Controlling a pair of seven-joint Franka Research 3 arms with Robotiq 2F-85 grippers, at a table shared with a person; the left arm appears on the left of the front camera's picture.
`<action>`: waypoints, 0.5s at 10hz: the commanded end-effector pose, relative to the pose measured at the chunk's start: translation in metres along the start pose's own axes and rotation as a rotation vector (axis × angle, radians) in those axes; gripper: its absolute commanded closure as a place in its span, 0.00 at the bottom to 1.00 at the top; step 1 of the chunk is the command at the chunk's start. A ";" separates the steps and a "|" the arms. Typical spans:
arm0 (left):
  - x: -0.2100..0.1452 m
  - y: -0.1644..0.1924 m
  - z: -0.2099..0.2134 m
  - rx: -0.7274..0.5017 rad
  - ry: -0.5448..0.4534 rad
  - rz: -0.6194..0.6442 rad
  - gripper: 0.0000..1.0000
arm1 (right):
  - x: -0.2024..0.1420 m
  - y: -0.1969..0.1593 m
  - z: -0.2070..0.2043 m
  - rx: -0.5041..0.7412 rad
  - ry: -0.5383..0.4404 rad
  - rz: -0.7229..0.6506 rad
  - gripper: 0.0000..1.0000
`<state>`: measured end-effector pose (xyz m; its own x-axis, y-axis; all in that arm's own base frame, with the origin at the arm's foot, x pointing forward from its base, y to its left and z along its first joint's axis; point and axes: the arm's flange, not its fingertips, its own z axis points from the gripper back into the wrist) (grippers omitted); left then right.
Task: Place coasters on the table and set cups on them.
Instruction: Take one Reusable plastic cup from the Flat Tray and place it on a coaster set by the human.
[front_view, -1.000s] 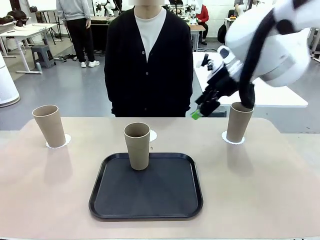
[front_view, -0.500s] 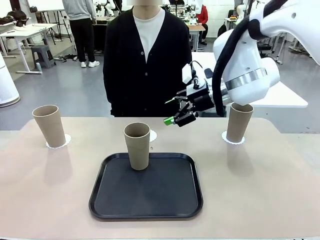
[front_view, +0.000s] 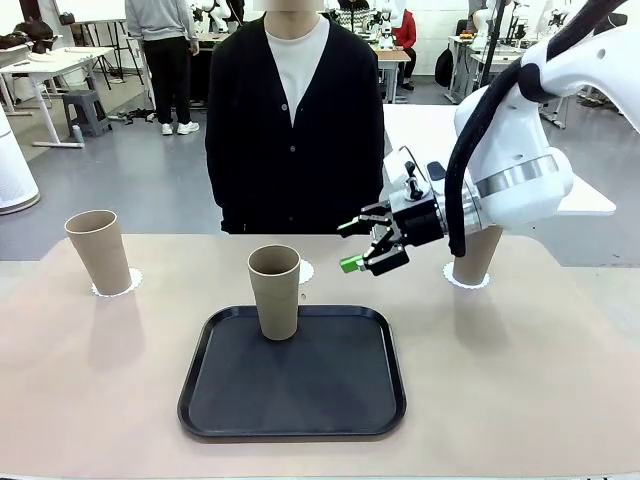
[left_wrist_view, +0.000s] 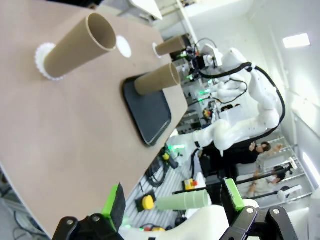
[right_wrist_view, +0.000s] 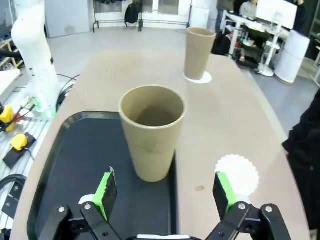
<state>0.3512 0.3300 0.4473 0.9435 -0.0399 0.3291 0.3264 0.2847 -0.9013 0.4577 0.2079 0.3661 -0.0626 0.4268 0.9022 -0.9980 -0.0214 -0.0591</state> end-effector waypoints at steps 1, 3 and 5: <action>-0.001 -0.002 0.001 0.006 -0.002 0.011 0.00 | -0.010 0.019 -0.007 -0.024 -0.043 0.019 0.00; -0.001 -0.002 0.001 0.006 -0.002 0.011 0.00 | -0.027 0.027 -0.010 -0.046 -0.065 0.012 0.00; -0.001 -0.002 0.001 0.006 -0.002 0.011 0.00 | -0.037 0.027 -0.012 -0.061 -0.078 0.006 0.00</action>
<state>0.3512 0.3300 0.4473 0.9435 -0.0399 0.3291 0.3264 0.2847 -0.9013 0.4359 0.2013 0.3352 -0.0472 0.3813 0.9232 -0.9983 0.0134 -0.0566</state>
